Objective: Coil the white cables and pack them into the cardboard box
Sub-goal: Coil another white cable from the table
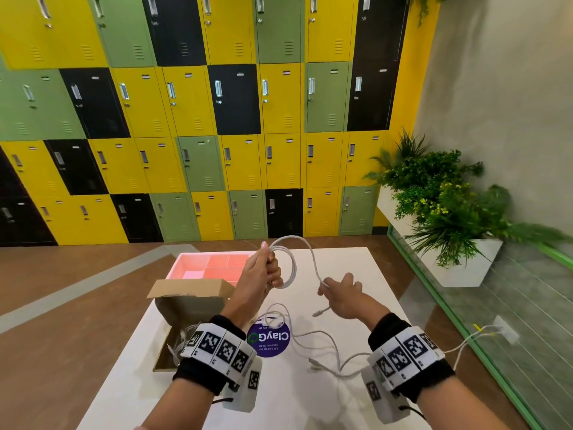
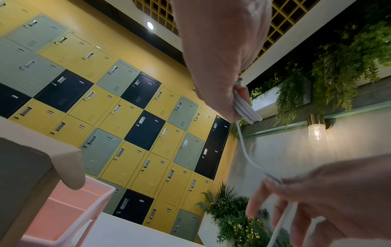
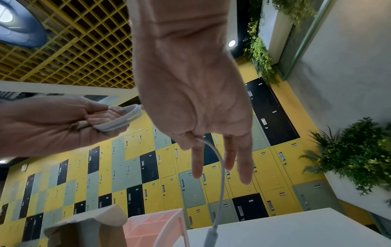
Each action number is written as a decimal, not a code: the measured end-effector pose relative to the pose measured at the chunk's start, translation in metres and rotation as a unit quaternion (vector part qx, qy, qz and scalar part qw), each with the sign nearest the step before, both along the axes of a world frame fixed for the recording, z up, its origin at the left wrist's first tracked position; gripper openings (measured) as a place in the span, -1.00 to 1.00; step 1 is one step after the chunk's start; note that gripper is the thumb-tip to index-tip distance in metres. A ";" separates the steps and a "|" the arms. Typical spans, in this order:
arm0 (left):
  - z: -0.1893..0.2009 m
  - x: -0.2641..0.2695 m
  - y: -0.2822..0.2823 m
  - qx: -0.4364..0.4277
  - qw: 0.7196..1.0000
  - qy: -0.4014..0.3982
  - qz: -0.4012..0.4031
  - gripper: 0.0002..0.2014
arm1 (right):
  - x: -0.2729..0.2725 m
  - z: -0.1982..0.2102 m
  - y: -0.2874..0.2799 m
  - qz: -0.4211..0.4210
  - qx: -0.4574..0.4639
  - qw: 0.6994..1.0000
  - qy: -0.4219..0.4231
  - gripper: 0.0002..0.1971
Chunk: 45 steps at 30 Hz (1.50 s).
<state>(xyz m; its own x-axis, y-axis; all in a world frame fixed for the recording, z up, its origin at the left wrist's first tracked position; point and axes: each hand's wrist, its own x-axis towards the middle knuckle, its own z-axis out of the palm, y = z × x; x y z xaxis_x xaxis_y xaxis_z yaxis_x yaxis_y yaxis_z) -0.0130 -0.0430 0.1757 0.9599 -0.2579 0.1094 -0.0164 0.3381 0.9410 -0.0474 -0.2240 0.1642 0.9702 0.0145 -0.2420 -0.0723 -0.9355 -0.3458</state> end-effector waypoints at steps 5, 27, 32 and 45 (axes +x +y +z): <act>-0.007 -0.001 -0.004 0.026 0.999 0.017 -0.022 -0.62 | 0.014 -0.001 -0.007 -0.122 0.283 0.943 -0.123 -0.74; -0.016 -0.012 -0.009 -0.004 0.983 0.085 -0.164 -0.57 | 0.018 0.020 -0.008 -0.216 0.619 0.740 -0.150 -0.96; -0.017 -0.012 -0.015 0.024 0.984 0.076 -0.157 -0.58 | 0.006 0.018 0.009 -0.174 0.615 0.768 -0.037 -0.94; -0.022 -0.006 -0.011 0.092 0.994 0.005 -0.065 -0.60 | 0.000 0.015 0.021 -0.061 0.569 0.813 0.107 -0.72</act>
<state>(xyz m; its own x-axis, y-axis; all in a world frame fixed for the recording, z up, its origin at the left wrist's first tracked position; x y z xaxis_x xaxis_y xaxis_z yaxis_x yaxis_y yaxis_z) -0.0191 -0.0545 0.1538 0.9180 -0.3947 0.0386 0.0266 0.1584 0.9870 -0.0476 -0.2034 0.1789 0.9189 0.2540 -0.3020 -0.3119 -0.0013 -0.9501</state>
